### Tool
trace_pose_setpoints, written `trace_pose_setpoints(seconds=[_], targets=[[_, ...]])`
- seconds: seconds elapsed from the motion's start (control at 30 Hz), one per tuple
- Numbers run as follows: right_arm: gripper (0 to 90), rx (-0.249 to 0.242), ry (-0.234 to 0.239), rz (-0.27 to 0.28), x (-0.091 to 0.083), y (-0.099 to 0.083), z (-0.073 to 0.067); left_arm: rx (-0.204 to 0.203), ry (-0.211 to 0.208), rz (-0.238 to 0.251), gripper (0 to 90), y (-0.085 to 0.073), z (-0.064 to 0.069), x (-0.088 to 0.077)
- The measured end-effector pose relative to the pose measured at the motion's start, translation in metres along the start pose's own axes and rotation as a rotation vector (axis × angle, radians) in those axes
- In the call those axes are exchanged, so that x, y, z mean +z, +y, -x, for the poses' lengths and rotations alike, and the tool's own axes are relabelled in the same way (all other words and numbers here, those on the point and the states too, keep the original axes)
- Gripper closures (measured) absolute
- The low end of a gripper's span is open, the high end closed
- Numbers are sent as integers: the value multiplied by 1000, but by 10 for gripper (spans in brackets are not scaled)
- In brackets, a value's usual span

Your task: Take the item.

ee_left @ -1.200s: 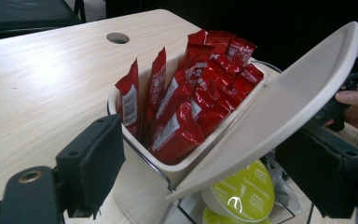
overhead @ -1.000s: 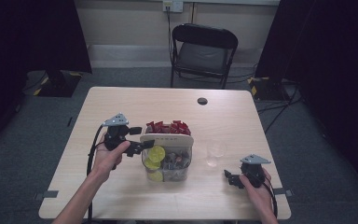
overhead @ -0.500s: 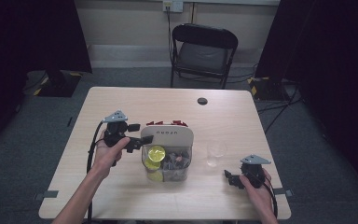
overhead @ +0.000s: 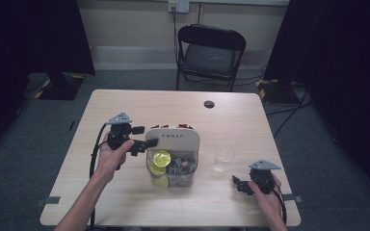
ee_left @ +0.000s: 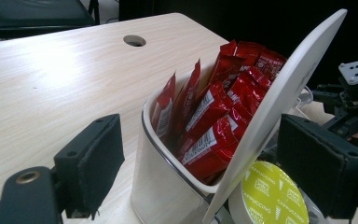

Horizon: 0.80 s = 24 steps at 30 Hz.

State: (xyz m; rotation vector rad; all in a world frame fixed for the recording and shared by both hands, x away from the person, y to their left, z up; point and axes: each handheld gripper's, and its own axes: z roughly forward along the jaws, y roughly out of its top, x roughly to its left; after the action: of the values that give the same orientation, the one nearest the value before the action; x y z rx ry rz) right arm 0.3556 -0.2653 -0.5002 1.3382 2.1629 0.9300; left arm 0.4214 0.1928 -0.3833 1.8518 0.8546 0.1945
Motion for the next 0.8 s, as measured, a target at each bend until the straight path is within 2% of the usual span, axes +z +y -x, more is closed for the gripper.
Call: trace_pose_setpoints(seconds=[0.17,0.33,0.67,0.8], targets=[[121,-12,9,-5,0,1,1,-6,-17,-2,138,0,-3,1],[146,-37,10,-1,-3,2,-2,-9,-16,-5,128,0,-3,1],[166,-26,90,42,-16,5,-8,0,-11,-21,126,2,-1,3],[198,-19,127,51,-21,10,-10,0,1,-28,95,2,-1,5]])
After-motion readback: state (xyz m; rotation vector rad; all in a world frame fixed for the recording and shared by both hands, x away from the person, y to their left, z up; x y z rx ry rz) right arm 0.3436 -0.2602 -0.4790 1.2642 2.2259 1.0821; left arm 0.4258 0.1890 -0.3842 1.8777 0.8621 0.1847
